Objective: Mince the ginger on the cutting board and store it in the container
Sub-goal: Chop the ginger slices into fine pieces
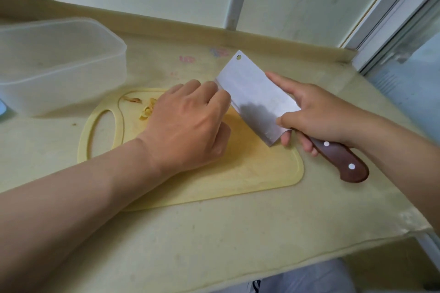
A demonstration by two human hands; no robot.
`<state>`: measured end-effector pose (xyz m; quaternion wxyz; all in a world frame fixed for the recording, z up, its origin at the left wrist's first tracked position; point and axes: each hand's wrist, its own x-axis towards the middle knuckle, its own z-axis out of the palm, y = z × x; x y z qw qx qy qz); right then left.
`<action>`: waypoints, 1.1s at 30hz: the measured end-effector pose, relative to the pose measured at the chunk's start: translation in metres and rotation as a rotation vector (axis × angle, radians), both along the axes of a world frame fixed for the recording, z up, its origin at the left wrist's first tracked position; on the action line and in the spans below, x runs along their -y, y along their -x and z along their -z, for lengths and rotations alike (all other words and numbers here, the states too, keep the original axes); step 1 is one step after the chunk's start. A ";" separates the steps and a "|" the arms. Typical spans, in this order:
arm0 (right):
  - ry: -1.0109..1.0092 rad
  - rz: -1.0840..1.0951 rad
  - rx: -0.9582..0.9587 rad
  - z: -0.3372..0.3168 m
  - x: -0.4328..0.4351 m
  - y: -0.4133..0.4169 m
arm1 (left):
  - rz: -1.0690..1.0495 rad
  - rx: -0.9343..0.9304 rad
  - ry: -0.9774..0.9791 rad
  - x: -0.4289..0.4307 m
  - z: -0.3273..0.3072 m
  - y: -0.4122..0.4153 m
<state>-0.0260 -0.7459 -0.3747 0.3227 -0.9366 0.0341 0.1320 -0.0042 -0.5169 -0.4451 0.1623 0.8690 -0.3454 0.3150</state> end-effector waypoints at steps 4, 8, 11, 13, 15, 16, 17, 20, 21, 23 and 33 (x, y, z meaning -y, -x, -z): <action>0.021 -0.011 0.013 -0.002 0.009 -0.015 | -0.044 -0.066 -0.006 0.000 -0.001 -0.002; -0.008 -0.025 0.000 -0.005 0.013 -0.023 | -0.120 -0.199 -0.051 -0.001 -0.009 -0.002; -0.112 -0.011 0.049 -0.010 0.018 -0.023 | -0.159 -0.296 -0.099 -0.002 -0.013 -0.003; -0.246 0.024 0.105 -0.012 0.022 -0.026 | -0.171 -0.352 -0.099 -0.004 -0.018 -0.006; -0.387 0.068 0.142 -0.009 0.025 -0.029 | -0.175 -0.406 -0.100 -0.006 -0.025 -0.011; -0.443 0.082 0.153 -0.006 0.025 -0.032 | -0.173 -0.426 -0.094 -0.008 -0.029 -0.013; -0.486 0.085 0.162 -0.002 0.024 -0.034 | -0.167 -0.441 -0.083 -0.009 -0.033 -0.015; -0.572 0.051 0.163 0.010 0.021 -0.043 | -0.130 -0.501 -0.137 -0.013 -0.043 -0.022; -0.588 0.047 0.157 0.012 0.021 -0.045 | -0.116 -0.523 -0.191 -0.015 -0.046 -0.024; -0.603 0.041 0.141 0.016 0.022 -0.045 | -0.115 -0.552 -0.318 -0.018 -0.048 -0.027; -0.594 -0.037 0.116 0.024 0.010 -0.038 | -0.189 -0.560 -0.417 -0.015 -0.039 -0.029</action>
